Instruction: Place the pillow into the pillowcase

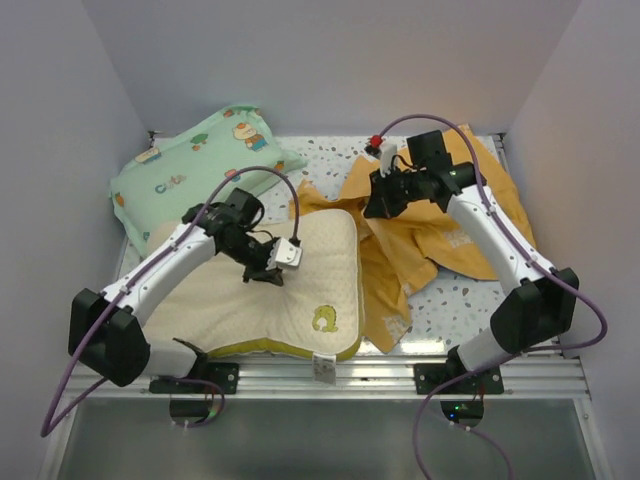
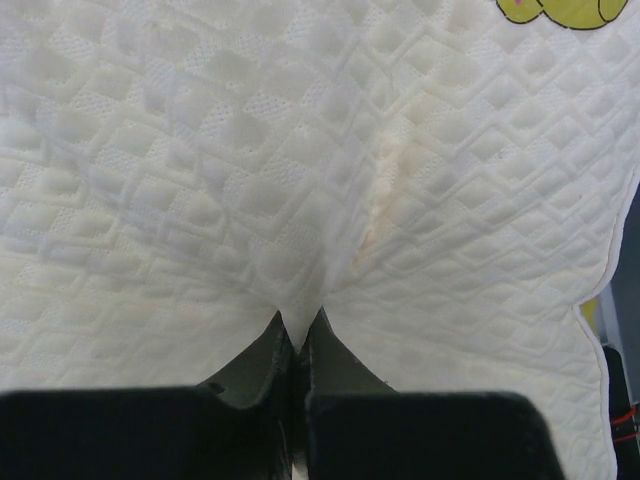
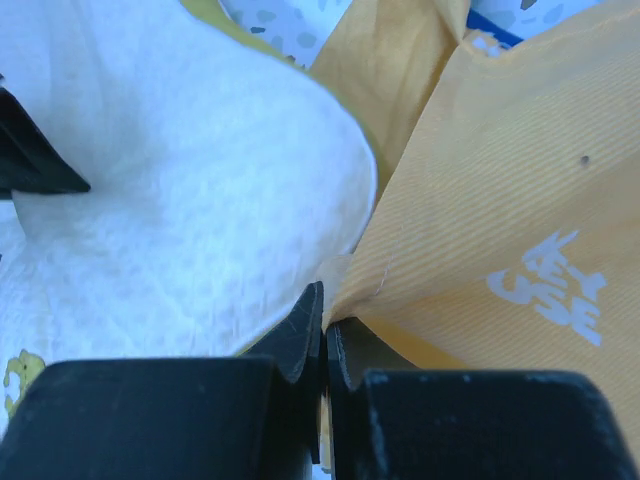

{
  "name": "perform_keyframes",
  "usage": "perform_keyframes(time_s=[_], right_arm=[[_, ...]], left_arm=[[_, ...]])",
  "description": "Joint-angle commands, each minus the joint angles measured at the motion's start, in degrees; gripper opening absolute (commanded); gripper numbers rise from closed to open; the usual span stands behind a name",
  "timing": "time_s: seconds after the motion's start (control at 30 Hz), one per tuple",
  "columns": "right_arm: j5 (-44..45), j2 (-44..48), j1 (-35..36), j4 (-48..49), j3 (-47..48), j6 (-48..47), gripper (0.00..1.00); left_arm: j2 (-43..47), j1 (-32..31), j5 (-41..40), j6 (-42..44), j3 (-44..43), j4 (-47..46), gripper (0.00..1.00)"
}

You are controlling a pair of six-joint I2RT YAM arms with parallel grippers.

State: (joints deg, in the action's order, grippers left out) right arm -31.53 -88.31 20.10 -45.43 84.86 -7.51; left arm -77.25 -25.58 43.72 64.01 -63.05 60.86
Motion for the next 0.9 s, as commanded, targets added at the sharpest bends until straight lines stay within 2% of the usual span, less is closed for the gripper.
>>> perform_keyframes(time_s=[0.0, 0.03, 0.17, 0.27, 0.43, 0.53, 0.6, 0.67, 0.7, 0.77, 0.87], right_arm=[[-1.87, 4.98, -0.06, 0.96, 0.66, 1.27, 0.00], [-1.96, 5.51, -0.06, 0.78, 0.48, 1.09, 0.00], [-2.14, 9.03, -0.06, 0.08, -1.79, 0.21, 0.00], [-1.78, 10.44, -0.06, -2.56, -3.90, -2.33, 0.00], [2.68, 13.25, -0.15, -4.92, -9.26, -6.72, 0.00], [6.38, 13.52, -0.23, -5.11, -11.11, -8.66, 0.00], [9.81, 13.26, -0.50, -4.84, -12.26, -9.19, 0.00], [10.52, 12.47, -0.58, -4.23, -12.44, -8.93, 0.00], [9.83, 12.03, -0.67, -4.14, -12.26, -8.93, 0.00], [7.03, 11.15, -0.76, -3.53, -11.56, -8.23, 0.00], [4.38, 9.66, -0.67, -3.70, -9.89, -7.96, 0.00]], left_arm=[[-2.36, -4.90, 7.60, -2.66, -5.14, -3.73, 0.00], [-4.81, -7.00, 7.60, -3.53, -5.94, -4.25, 0.00], [-10.89, -8.25, 11.29, -7.67, -11.72, -8.39, 0.00], [-13.89, -8.78, 11.73, -15.47, -13.76, -14.61, 0.00], [-13.80, -4.05, 9.01, -33.04, -13.50, -35.17, 0.00], [-15.03, -0.89, 1.47, -43.68, -14.47, -45.37, 0.00], [-15.30, 0.27, -6.86, -49.73, -13.16, -52.31, 0.00], [-15.12, 0.27, -14.69, -51.52, -10.36, -56.10, 0.00], [-15.29, -0.16, -21.16, -53.53, -9.39, -59.86, 0.00], [-17.13, -2.79, -28.90, -53.99, -8.76, -62.09, 0.00], [-18.98, -6.75, -36.14, -54.16, -7.53, -65.50, 0.00]])
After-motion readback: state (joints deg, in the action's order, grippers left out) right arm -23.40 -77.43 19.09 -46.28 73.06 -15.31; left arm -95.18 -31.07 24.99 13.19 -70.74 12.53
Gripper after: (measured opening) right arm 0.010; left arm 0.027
